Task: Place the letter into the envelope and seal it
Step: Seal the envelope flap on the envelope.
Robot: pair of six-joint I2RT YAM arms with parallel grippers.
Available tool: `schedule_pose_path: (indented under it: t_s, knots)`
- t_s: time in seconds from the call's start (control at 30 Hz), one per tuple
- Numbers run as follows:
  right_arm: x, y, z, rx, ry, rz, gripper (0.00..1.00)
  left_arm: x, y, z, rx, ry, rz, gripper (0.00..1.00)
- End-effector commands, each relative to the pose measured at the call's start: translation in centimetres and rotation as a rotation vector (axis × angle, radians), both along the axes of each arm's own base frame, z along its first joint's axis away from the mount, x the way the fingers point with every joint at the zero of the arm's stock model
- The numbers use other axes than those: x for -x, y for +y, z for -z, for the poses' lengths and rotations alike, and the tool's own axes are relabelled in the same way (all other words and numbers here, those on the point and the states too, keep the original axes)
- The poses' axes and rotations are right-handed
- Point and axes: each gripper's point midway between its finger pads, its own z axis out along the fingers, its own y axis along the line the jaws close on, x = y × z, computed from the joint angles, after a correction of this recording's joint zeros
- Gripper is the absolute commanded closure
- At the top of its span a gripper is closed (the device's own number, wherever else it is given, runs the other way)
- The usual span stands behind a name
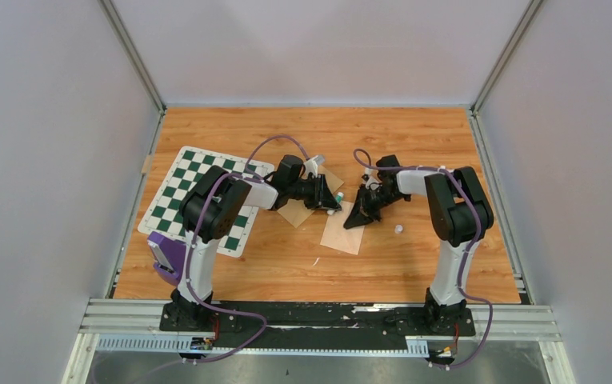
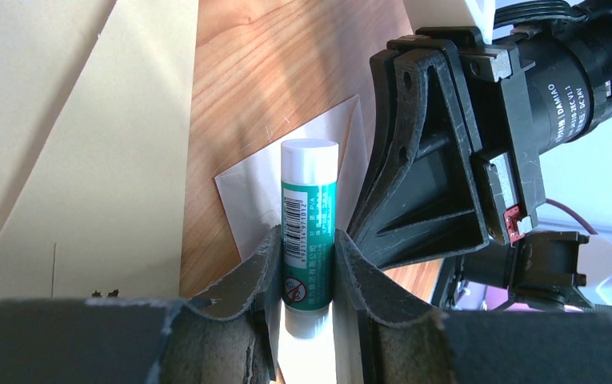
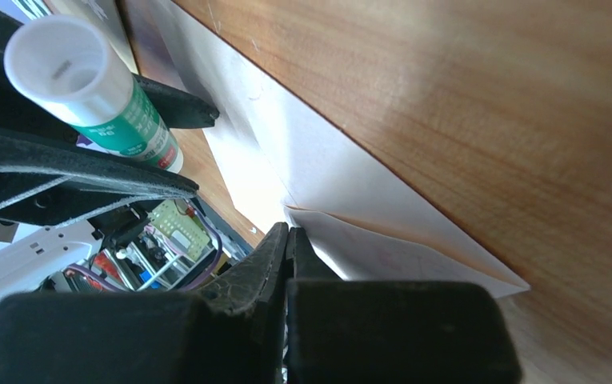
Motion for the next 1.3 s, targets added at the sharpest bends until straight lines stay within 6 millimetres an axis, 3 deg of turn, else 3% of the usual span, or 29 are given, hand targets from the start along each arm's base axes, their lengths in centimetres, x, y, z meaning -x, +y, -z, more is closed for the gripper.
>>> schedule_pose_path:
  t_s: [0.0, 0.2, 0.57, 0.9, 1.27]
  knots:
    - [0.2, -1.5, 2.4, 0.161, 0.096, 0.074, 1.00, 0.5, 0.7, 2.1, -0.083, 0.018, -0.024, 1.00]
    - [0.7, -3.2, 3.7, 0.299, 0.139, 0.098, 1.00, 0.5, 0.7, 2.1, -0.084, 0.015, -0.023, 1.00]
    - [1.4, -3.6, 4.5, 0.327, 0.159, 0.080, 1.00, 0.5, 0.8, 2.2, -0.085, 0.017, -0.026, 1.00]
    - [0.3, -5.1, 5.5, 0.464, 0.081, 0.076, 1.00, 0.5, 0.9, 2.3, -0.087, 0.020, -0.029, 1.00]
    - [0.5, -6.2, 5.8, 0.588, 0.011, 0.040, 1.00, 0.4, 1.0, 2.1, -0.095, 0.009, -0.034, 1.00]
